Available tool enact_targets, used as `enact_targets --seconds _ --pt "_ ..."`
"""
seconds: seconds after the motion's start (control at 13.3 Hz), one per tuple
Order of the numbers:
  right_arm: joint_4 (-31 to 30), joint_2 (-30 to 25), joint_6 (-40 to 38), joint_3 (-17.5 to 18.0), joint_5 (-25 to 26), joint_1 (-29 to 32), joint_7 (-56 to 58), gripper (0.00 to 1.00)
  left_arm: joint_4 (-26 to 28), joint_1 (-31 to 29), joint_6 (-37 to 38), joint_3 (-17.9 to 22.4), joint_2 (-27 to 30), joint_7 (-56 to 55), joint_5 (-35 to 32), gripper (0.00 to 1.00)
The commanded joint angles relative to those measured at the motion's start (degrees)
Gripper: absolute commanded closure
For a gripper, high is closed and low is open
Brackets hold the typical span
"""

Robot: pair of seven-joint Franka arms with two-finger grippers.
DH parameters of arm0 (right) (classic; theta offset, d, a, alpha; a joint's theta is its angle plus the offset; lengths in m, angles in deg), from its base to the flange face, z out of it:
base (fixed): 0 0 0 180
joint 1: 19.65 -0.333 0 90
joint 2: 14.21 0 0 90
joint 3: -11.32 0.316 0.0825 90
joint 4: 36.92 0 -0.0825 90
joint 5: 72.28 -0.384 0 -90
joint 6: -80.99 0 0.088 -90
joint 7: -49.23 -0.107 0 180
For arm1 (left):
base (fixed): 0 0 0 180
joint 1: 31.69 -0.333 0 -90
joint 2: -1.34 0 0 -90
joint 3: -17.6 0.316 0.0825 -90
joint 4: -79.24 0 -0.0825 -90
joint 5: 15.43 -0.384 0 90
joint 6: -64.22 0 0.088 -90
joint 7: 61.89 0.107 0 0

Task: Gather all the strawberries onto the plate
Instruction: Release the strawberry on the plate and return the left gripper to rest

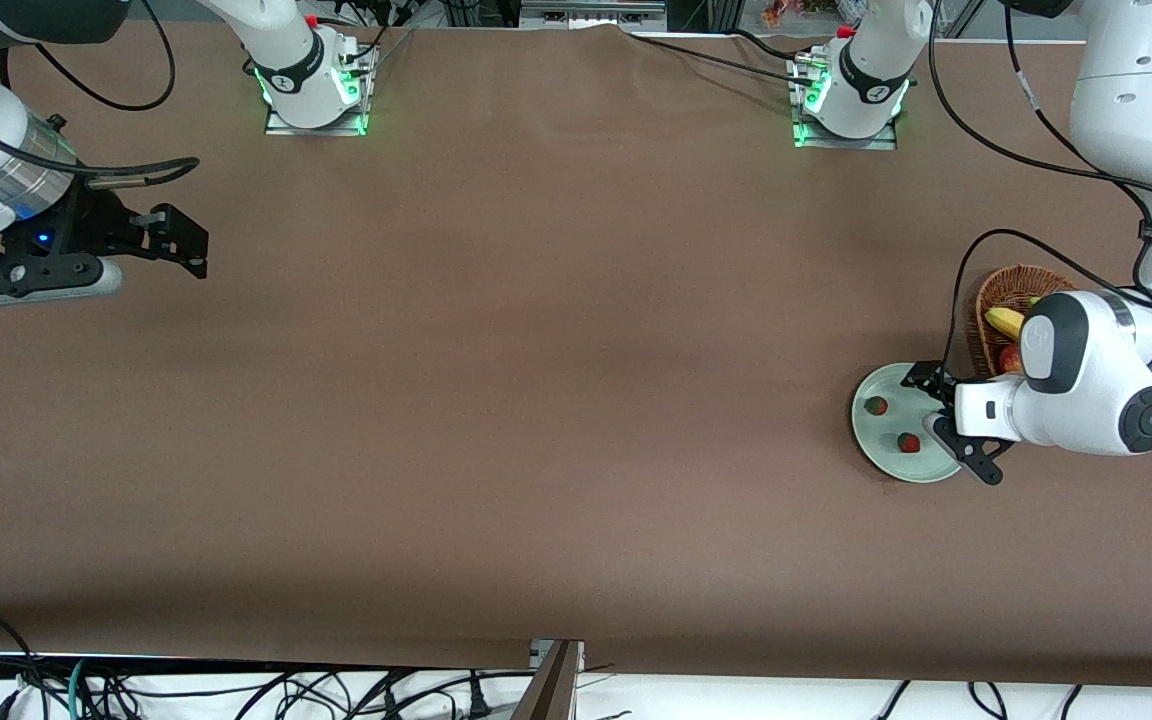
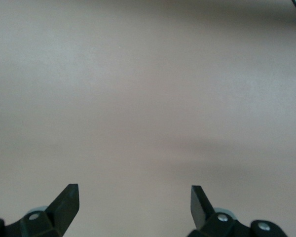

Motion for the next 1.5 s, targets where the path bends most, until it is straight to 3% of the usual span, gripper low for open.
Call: enact_targets --seconds 0.0,0.23,0.6,0.75,0.9,0.98,1.13,1.28,1.43 --pt "0.4 0.5 0.2 0.1 -0.4 0.8 0.2 0.00 -0.2 0.2 6.8 -1.4 6.8 -1.9 -0.2 0.00" --pt "0.4 0.9 0.5 0.0 -0.3 1.1 0.3 0.00 -0.2 0.4 15.0 -1.7 13.6 -7.8 -1.6 0.00" --pt "0.0 1.4 0.2 0.0 -0.9 3.1 0.2 0.00 -1.7 6.8 19.0 -3.2 23.2 -14.4 -16.6 0.00" --pt "0.0 1.6 0.1 0.0 -0.9 3.3 0.1 0.00 -7.4 6.9 26.4 -2.9 23.2 -14.9 -15.7 0.00" --pt "0.0 1.6 0.1 0.0 -0.9 3.3 0.1 0.00 -7.5 4.8 26.4 -2.4 25.7 -17.4 -10.7 0.00" --pt "0.0 1.6 0.1 0.0 -0.9 3.3 0.1 0.00 -6.4 2.2 25.8 -2.3 28.1 -21.0 -7.0 0.00" --pt "0.0 1.6 0.1 0.0 -0.9 3.3 0.1 0.00 -2.1 2.5 23.9 -2.0 34.7 -30.9 -5.4 0.00" --pt "0.0 1.7 0.1 0.0 -0.8 3.3 0.1 0.00 4.6 8.5 17.2 2.9 40.2 -42.2 -5.3 0.00" --pt "0.0 1.6 0.1 0.0 -0.8 3.3 0.2 0.00 7.6 14.2 16.3 7.1 40.3 -41.0 -5.4 0.00"
